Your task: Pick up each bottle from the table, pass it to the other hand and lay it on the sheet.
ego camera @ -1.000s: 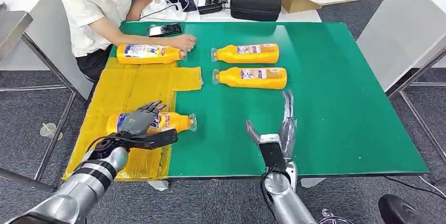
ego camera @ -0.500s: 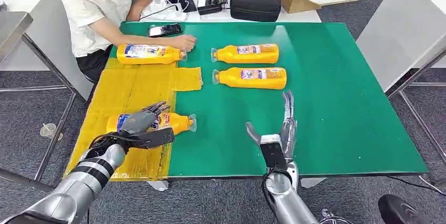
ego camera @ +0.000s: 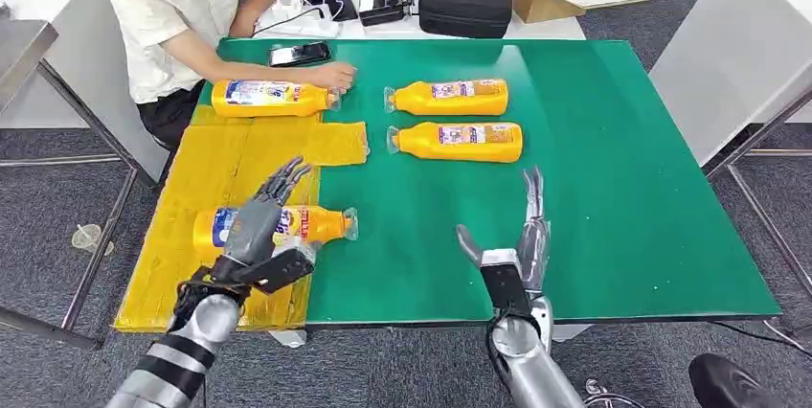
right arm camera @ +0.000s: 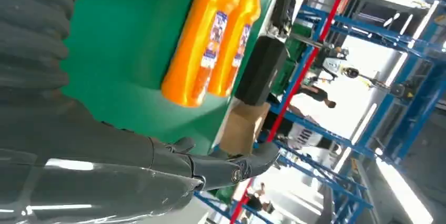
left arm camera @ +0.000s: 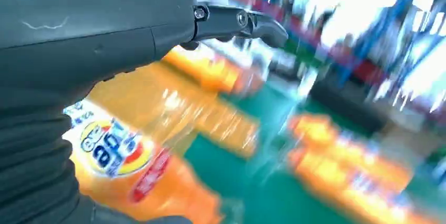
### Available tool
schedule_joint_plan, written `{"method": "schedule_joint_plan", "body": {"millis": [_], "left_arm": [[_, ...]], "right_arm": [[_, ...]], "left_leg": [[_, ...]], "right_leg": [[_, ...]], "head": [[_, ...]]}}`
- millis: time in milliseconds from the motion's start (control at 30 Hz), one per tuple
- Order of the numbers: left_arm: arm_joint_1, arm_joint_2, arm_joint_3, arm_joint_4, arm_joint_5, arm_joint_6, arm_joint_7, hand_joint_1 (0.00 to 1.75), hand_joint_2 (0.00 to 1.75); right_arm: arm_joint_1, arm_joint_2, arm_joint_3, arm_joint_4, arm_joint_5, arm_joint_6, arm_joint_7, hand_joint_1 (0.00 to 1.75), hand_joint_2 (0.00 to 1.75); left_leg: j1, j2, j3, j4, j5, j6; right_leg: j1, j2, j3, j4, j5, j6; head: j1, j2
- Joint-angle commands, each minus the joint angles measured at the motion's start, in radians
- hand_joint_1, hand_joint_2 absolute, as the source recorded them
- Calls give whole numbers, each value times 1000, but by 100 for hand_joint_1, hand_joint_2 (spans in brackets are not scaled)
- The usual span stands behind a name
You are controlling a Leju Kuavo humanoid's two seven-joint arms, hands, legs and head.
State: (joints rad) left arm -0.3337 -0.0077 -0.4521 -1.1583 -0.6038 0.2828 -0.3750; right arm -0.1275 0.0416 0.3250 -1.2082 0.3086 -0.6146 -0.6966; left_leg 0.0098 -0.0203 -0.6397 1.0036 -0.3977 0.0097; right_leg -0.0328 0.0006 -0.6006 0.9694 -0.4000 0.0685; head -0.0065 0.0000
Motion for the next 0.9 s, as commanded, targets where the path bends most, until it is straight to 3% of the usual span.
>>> {"method": "schedule_joint_plan", "body": {"millis": [33, 167, 333, 433, 567, 900], "left_arm": [[146, -12, -38, -232, 37, 111, 3, 0, 175], [128, -31, -31, -212, 43, 105, 2, 0, 175], [127, -45, -22, -204, 83, 91, -5, 0, 175], [138, -119, 34, -168, 372, -20, -1, 0, 175], [102, -138, 5, -56, 479, 0, -3, 0, 175], [83, -138, -6, -27, 461, 32, -12, 0, 175]], "right_arm": [[-71, -74, -142, 151, 203, 34, 14, 0, 175], [-211, -152, -153, 342, 431, 52, 114, 0, 175], [-236, -156, -140, 395, 472, 61, 141, 0, 175], [-333, -194, -105, 523, 562, 80, 214, 0, 175], [-459, -227, -62, 678, 600, 167, 247, 0, 175], [-490, -227, -38, 730, 622, 208, 282, 0, 175]], "left_leg": [[2, 3, 9, 1, -5, 0], [0, 2, 4, 1, -1, 1], [0, 2, 4, 1, 0, 2], [0, 1, 1, 0, 1, 2], [-1, 3, 4, 1, 0, 2], [-1, 1, 3, 0, 0, 2]], "right_leg": [[3, 0, 10, -1, -4, -6], [1, 1, 4, -1, 0, -3], [1, 0, 5, -1, 0, -3], [0, 0, 3, -1, 1, -1], [0, 1, 5, 0, 1, -2], [1, 0, 4, -1, 0, -2]], "head": [[0, 0], [0, 0], [0, 0], [0, 0], [0, 0], [0, 0]]}}
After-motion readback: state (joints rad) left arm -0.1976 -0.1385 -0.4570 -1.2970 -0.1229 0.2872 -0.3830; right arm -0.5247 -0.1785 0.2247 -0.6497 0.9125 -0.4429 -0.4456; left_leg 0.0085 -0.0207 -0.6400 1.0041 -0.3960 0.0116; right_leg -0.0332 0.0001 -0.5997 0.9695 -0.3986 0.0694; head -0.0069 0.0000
